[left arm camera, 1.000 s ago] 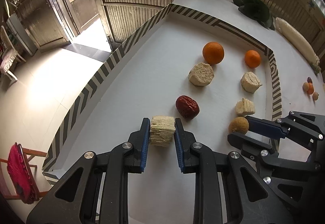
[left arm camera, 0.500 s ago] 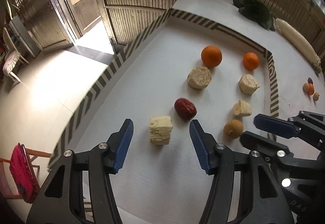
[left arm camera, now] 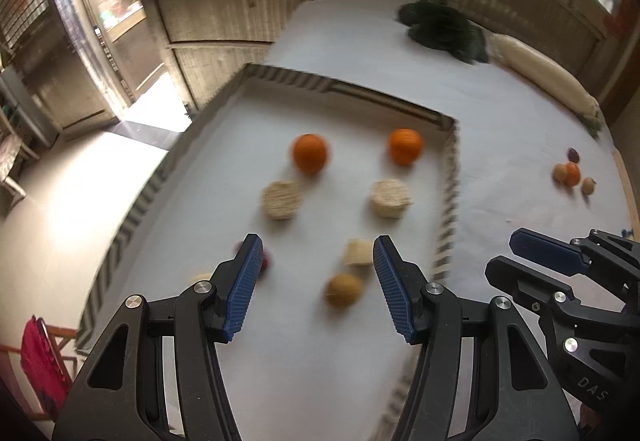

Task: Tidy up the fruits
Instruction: 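Withdraw both tools from the tray toward the remaining fruits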

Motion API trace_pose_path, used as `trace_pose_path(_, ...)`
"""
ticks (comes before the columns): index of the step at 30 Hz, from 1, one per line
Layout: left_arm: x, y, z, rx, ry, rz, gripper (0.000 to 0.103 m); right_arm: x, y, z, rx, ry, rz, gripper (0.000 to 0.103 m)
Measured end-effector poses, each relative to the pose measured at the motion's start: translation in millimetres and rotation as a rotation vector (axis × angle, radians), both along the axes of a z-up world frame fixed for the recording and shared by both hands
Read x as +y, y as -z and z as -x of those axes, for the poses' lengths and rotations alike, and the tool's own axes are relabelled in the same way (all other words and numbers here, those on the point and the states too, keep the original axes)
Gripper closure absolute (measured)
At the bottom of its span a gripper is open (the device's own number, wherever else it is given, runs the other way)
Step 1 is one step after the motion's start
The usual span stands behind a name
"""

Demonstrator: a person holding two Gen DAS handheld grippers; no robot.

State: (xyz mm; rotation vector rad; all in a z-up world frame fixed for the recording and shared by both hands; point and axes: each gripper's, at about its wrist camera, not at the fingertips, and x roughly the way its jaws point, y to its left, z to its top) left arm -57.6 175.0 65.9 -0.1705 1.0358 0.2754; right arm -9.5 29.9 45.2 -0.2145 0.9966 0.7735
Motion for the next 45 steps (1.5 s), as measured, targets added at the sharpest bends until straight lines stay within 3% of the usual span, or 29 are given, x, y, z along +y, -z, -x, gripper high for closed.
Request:
trace_pose_path(16,-117,13,-73,0.029,0.265,0.055,0.045,-142,22,-41,0.058,0.305,0.027,0.073)
trace_pose_path(27,-193,27,-143,0.025,0.497,0.128,0.045,-233,27,-84,0.043,0.478,0.036,0.071)
trace_pose_path(36,-221,46,-177,0.053,0.64,0.095,0.045,-256,26,-110,0.007,0.488,0.024,0.066)
trace_pose_path(45,-228,48,-192,0.023,0.701,0.109,0.045,-252,30,-129,-0.011,0.45,0.015,0.066)
